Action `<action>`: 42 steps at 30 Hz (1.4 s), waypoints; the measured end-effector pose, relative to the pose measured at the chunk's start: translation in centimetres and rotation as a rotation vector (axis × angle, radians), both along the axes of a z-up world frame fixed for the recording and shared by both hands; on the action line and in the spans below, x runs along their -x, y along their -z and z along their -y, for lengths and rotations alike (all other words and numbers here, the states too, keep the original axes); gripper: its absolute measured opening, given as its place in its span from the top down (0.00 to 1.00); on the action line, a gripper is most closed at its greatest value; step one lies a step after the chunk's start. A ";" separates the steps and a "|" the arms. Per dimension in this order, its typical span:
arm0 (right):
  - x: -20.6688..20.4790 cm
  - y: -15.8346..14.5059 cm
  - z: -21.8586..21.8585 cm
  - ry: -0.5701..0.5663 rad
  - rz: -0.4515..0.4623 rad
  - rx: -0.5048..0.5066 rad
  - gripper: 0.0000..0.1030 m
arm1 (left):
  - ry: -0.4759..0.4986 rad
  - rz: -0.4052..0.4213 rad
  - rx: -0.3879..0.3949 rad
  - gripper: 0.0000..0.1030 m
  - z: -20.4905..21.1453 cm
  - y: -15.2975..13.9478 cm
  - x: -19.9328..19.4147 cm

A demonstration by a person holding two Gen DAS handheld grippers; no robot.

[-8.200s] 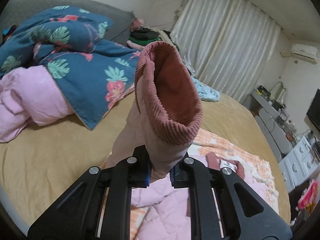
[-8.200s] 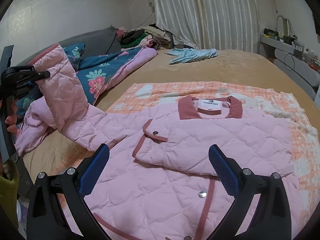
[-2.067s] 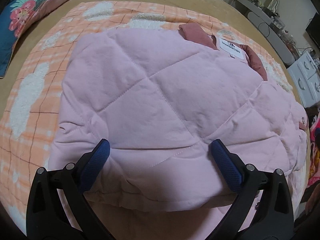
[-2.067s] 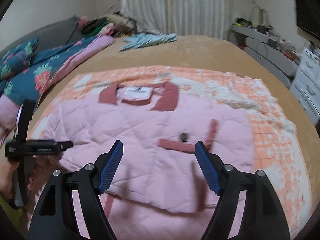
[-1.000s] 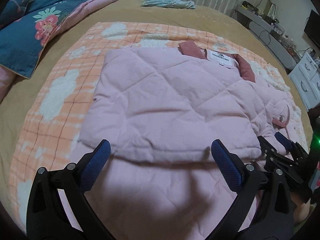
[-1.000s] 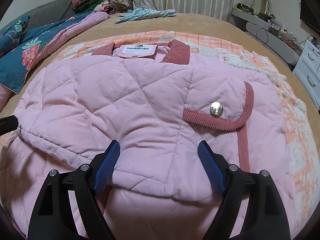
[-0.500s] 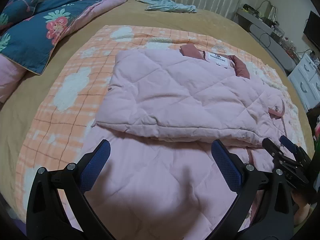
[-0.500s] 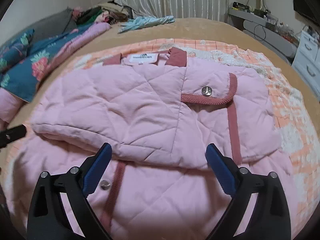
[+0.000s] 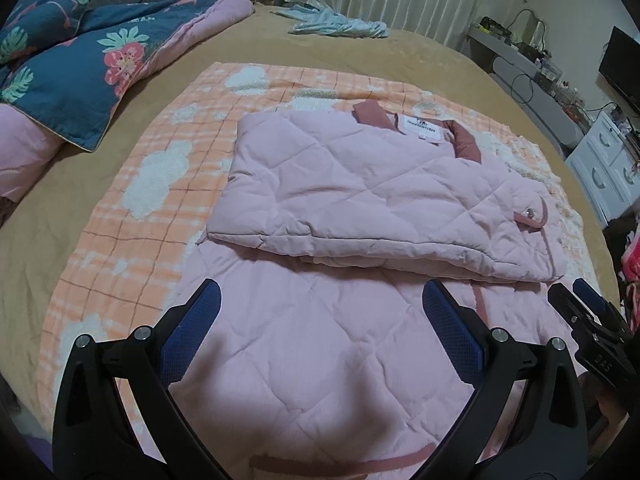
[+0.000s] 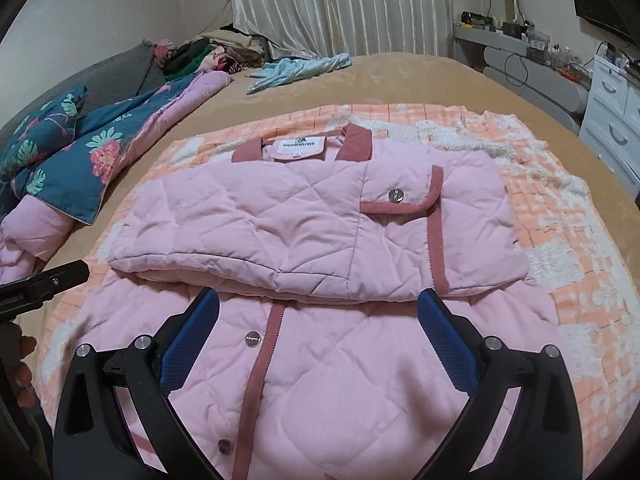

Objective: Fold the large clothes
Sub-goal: 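Move both tools back toward the jacket hem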

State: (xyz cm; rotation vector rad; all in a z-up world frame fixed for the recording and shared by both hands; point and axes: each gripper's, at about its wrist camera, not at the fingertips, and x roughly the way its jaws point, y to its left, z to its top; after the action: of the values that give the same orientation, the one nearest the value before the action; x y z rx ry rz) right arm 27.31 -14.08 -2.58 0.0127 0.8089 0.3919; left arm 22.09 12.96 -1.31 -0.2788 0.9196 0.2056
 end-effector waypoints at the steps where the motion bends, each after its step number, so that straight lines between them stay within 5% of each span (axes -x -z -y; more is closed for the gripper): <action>1: 0.2 -0.3 0.1 0.000 0.005 -0.002 0.04 | 0.003 0.006 0.001 0.08 0.1 -0.3 0.2; 42: 9.3 -9.8 4.3 0.012 0.233 -0.059 0.04 | 0.032 0.166 -0.056 0.08 2.5 -7.4 7.7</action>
State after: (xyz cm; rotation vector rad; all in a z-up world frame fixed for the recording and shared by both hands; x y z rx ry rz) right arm 17.98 -18.42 7.26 0.0265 0.5672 0.3975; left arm 14.35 10.51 6.08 -0.2252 0.7519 0.1760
